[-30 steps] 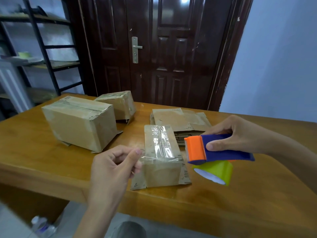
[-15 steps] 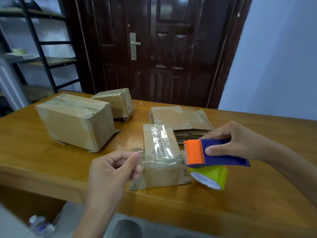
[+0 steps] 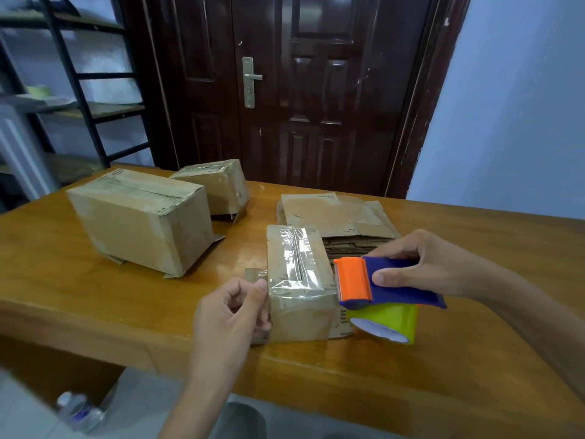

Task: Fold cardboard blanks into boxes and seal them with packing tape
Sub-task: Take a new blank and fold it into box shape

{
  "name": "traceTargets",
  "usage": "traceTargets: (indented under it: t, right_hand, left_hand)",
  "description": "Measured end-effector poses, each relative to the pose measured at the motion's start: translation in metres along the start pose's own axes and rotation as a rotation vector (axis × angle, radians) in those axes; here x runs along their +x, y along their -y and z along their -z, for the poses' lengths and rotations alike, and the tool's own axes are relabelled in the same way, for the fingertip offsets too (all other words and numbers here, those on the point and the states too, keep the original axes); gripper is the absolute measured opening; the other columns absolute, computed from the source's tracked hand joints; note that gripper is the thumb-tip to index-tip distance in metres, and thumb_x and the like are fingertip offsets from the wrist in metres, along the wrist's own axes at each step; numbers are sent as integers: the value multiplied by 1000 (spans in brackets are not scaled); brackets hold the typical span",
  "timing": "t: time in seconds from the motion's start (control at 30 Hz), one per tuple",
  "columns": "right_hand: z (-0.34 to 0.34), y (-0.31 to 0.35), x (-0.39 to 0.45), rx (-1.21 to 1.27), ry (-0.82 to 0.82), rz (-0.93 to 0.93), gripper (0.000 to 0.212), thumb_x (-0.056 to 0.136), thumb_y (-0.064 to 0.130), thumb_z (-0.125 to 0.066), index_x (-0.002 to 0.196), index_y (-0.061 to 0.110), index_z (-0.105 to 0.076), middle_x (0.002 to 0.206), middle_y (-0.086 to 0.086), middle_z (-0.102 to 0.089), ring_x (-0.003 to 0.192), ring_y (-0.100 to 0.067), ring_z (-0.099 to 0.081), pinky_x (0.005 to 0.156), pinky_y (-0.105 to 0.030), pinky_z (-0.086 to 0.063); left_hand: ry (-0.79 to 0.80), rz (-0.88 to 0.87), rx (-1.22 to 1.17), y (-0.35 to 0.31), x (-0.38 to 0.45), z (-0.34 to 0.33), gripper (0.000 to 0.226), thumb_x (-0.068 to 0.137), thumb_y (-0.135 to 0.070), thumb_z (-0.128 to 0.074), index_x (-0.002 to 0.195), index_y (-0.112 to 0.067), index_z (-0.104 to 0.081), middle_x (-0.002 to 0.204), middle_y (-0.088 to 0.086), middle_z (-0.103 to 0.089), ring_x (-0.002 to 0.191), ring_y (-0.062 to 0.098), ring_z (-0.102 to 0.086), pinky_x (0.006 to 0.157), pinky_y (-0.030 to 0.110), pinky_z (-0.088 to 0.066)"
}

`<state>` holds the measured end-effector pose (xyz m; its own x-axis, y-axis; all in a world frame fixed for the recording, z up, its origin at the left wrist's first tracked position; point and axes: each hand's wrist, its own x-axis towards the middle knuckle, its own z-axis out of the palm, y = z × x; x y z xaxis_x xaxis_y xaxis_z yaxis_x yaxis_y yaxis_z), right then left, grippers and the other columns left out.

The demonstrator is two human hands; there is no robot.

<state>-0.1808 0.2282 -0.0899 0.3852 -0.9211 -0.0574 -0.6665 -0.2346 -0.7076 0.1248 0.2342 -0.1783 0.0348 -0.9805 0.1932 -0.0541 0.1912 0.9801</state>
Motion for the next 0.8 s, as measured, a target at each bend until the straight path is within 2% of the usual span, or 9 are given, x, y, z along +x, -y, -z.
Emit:
traceTargets:
  t: [0.1,0.2,0.3,0.4,0.47,0.53,0.63,0.7,0.8]
  right_hand:
    - [-4,-4,2,21,-2,-2,37,92,48,-66,126,35,-72,110,10,-78,98,-17,-76,82,-39,-61]
    - [-7,-7,0,30,-17,-13,36,93,46,-66,128,35,-70,112,11,-78,100,-17,-75,83,-39,-62]
    - [-11,-6,-3,9,-38,4,33,95,45,-63,126,34,-69,109,13,-77,96,-13,-75,75,-29,-60]
    - [-16,-6,-8,-55,-94,11,36,95,48,-62,129,38,-65,107,20,-75,96,-7,-73,71,-22,-57]
    - [-19,-9,-12,-174,-192,16,45,90,59,-63,133,45,-61,113,27,-71,105,0,-69,75,-25,-60]
    - [-24,-11,-15,-290,-304,17,51,85,71,-59,131,51,-59,116,31,-69,108,6,-64,76,-26,-62]
    - [-33,-16,-18,-394,-413,29,51,88,78,-47,130,53,-57,119,32,-66,109,8,-61,72,-19,-56]
    - [-42,-19,-21,-415,-443,35,57,92,84,-36,135,52,-53,123,34,-62,111,4,-60,74,-17,-51]
    - [-54,-19,-27,-433,-384,-34,85,80,97,-35,152,54,-31,142,30,-47,120,0,-50,88,-24,-49]
  left_hand:
    - [-69,-48,174,13,-4,-11,40,102,-58,-47,74,-31,-57,67,-1,-62,62,19,-58,57,44,-51]
    - [-105,-50,219,26,-9,-21,50,98,-78,-23,80,-39,-47,68,-3,-53,62,17,-50,55,43,-43]
    - [-148,-40,209,34,-8,-26,38,103,-64,-30,86,-37,-49,74,1,-55,68,18,-51,59,37,-39]
    - [-158,-28,161,31,-4,-25,21,108,-38,-45,91,-47,-53,87,-4,-63,81,18,-60,68,36,-47]
    - [-229,-82,105,23,-6,-20,20,110,-33,-47,108,-51,-56,108,-14,-66,103,9,-65,84,35,-53]
    - [-263,-217,107,15,-16,-16,30,109,-42,-41,137,-45,-52,133,-24,-59,125,3,-58,98,30,-48]
    - [-54,-327,262,16,-36,-27,67,102,-59,-31,165,-41,-17,168,-24,-24,153,0,-27,118,32,-31]
    - [26,-368,370,29,-43,-36,78,101,-63,-30,165,-41,8,172,-27,1,158,-3,-7,120,24,-18]
    - [20,-393,414,40,-40,-37,81,102,-61,-31,164,-40,17,173,-24,7,160,1,-3,119,24,-19]
